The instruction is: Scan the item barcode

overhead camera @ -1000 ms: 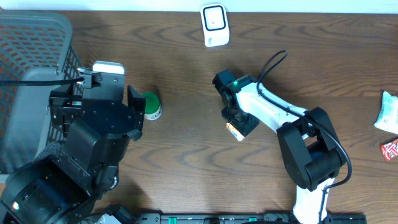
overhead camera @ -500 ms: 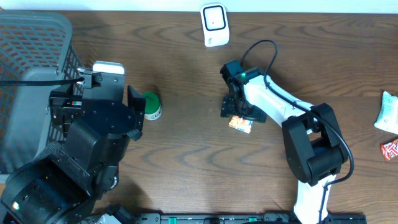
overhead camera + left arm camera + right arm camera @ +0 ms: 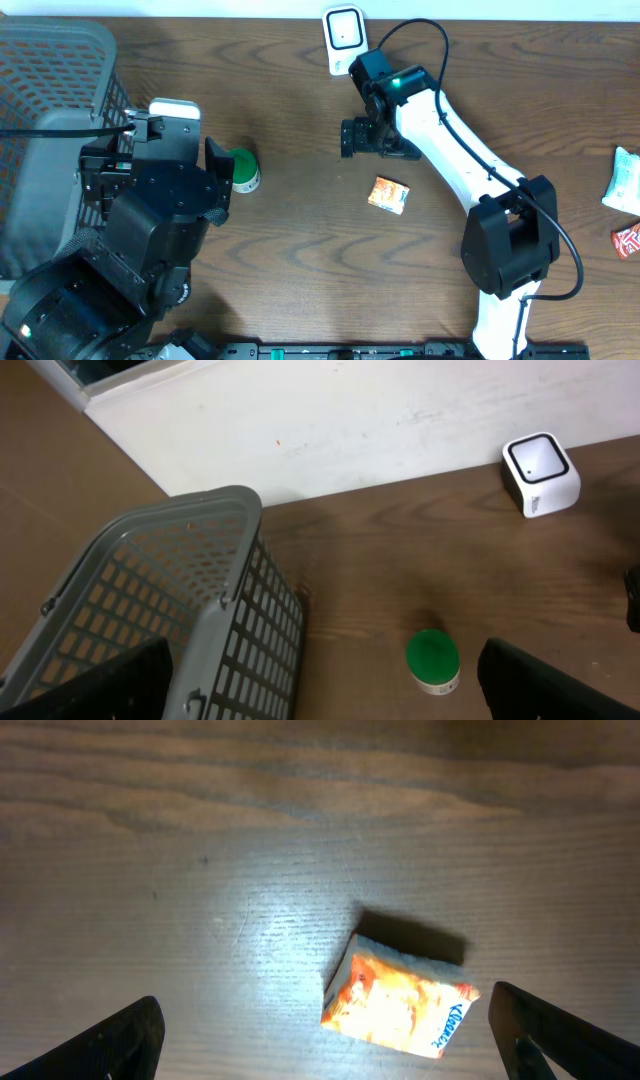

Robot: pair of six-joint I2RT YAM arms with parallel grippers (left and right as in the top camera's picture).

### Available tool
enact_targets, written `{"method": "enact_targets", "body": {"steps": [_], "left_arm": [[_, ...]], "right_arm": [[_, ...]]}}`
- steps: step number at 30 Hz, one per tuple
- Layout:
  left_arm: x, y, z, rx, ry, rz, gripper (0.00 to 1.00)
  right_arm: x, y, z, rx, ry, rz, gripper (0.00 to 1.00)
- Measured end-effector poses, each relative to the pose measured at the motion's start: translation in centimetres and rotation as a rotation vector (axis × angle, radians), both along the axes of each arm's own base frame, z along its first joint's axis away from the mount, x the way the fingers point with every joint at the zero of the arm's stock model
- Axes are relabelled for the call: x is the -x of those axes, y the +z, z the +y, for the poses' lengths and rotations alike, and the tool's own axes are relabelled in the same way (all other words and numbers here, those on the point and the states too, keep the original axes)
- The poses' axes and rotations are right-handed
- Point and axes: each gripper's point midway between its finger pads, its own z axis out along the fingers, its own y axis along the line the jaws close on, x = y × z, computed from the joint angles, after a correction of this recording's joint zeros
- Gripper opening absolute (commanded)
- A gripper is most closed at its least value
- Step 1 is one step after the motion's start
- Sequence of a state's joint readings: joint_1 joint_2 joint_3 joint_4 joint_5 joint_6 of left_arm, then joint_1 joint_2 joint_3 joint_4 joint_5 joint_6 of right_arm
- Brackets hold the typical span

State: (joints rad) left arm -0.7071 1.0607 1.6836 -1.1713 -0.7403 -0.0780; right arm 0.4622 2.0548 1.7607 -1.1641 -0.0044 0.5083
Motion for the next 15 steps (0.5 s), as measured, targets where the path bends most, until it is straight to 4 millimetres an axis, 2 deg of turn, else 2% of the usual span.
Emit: {"method": "enact_targets", "body": {"steps": [5,15], "left_arm": [[0.00,0.00,0.00,0.000,0.000,0.000,0.98],[0.00,0.00,0.00,0.000,0.000,0.000,0.98]], "right_arm": [[0.67,-0.07,-0.18,0.005,0.003,0.028,0.99],[0.70,-0.07,-0.20,0.006,0.005,0.030,0.99]]}}
